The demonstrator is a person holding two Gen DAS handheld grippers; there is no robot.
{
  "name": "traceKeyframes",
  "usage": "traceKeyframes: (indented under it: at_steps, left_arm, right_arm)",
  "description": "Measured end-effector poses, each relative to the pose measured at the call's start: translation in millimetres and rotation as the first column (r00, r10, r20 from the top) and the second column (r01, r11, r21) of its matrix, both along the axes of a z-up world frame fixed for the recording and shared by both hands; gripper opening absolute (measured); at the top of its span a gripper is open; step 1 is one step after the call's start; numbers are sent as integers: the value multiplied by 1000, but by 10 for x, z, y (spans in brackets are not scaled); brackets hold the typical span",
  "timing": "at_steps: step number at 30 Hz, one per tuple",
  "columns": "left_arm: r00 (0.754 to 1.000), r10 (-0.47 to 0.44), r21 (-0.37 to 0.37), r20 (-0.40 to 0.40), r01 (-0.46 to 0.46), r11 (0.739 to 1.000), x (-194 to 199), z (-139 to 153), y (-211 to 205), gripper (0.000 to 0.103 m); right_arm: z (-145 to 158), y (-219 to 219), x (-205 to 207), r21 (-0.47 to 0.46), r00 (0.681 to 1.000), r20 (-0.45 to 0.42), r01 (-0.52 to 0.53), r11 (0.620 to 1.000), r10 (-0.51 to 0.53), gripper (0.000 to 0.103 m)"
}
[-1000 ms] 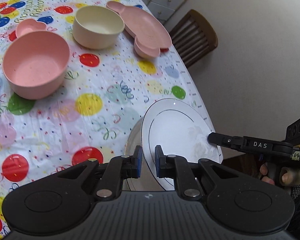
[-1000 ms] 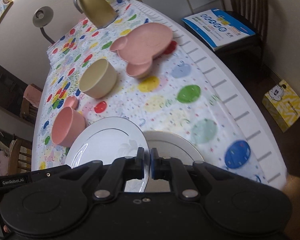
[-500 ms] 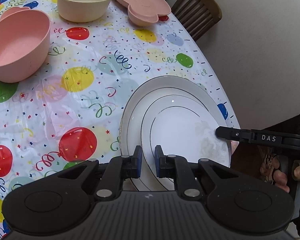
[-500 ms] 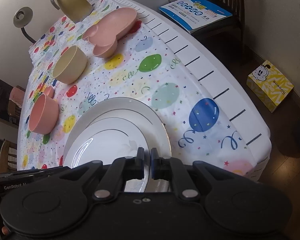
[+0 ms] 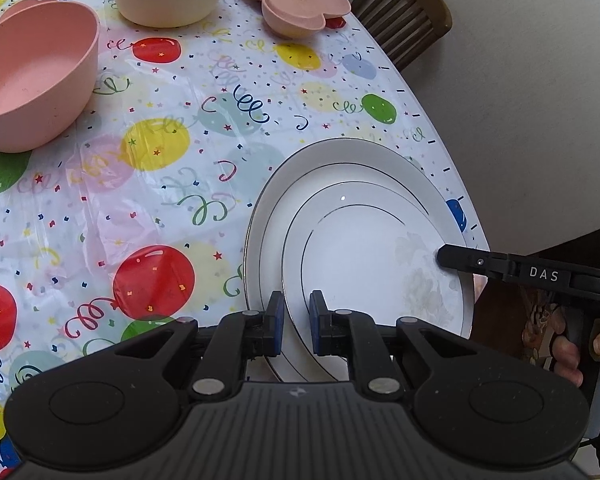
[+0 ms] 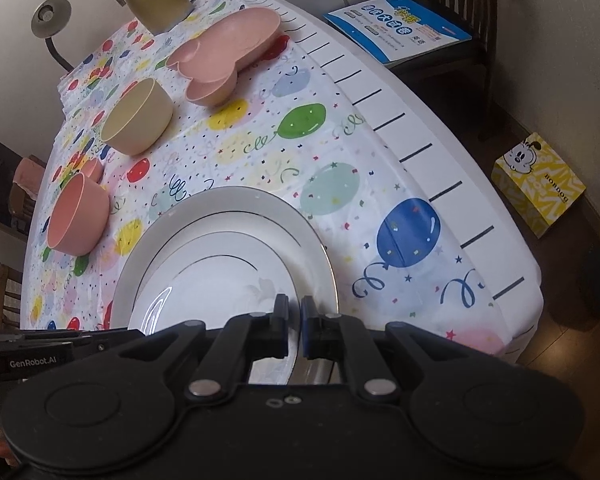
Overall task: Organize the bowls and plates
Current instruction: 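Lower the small plate onto the large plate with both grippers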
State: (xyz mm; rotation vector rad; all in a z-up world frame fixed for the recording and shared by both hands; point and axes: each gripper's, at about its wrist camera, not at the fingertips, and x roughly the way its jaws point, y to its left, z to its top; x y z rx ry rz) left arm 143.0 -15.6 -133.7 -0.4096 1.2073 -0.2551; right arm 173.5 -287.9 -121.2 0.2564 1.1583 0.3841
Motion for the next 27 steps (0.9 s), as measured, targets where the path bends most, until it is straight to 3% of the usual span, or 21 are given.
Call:
traceKeyframes:
  at_steps: [27]
  left_arm:
    - [996, 3, -72, -84, -9, 997, 90, -8, 150, 12]
  right_arm:
    - [-50, 10, 47, 6, 999, -13, -34, 999, 34, 6]
